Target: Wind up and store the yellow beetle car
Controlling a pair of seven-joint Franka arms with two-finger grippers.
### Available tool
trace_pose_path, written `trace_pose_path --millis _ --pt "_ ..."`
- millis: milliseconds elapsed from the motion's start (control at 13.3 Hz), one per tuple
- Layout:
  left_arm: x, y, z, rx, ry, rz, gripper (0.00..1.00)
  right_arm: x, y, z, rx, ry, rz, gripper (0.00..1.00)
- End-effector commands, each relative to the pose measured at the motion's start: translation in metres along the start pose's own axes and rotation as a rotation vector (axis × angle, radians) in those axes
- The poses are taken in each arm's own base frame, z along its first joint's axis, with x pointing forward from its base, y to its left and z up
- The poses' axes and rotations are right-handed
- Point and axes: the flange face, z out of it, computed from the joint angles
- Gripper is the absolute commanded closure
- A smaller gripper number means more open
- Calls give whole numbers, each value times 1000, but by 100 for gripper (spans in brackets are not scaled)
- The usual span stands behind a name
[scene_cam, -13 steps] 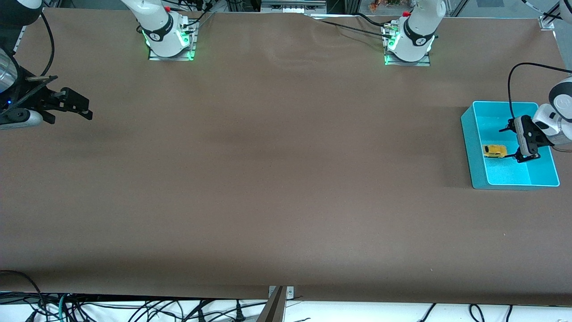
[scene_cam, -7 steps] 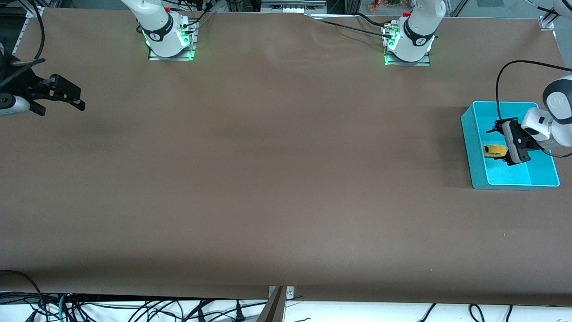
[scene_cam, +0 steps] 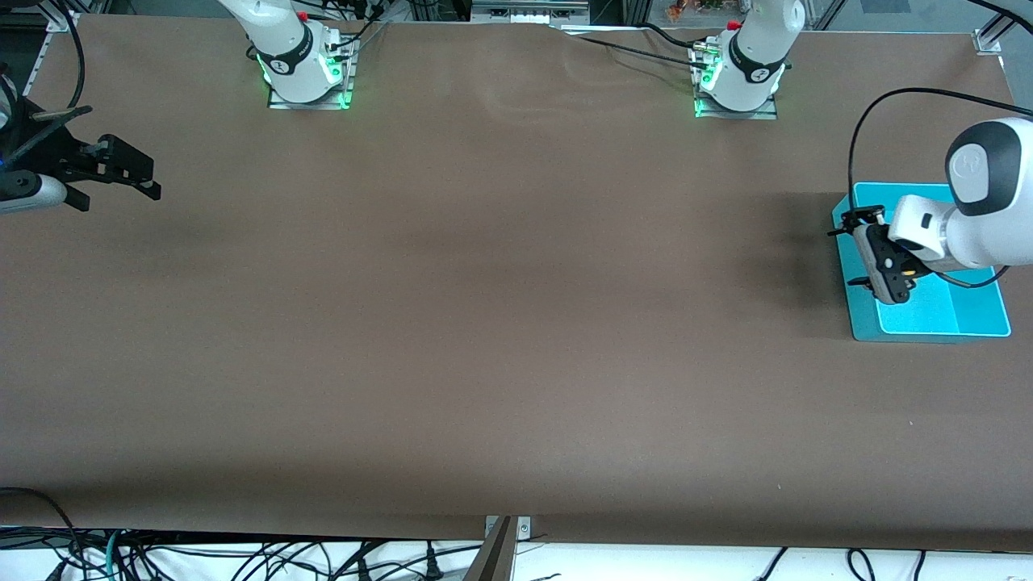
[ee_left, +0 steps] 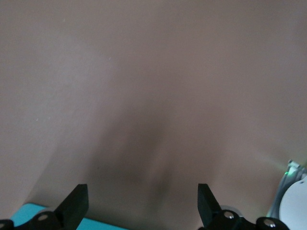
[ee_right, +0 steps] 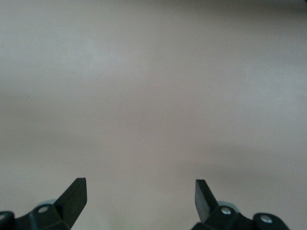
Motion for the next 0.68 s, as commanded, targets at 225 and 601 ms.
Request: trace_pose_path --millis 225,601 --pt "83 50 -63 29 16 -198 0 4 2 2 20 -10 -18 0" --pt "109 68 -100 72 65 -383 0 6 4 6 22 -16 -16 0"
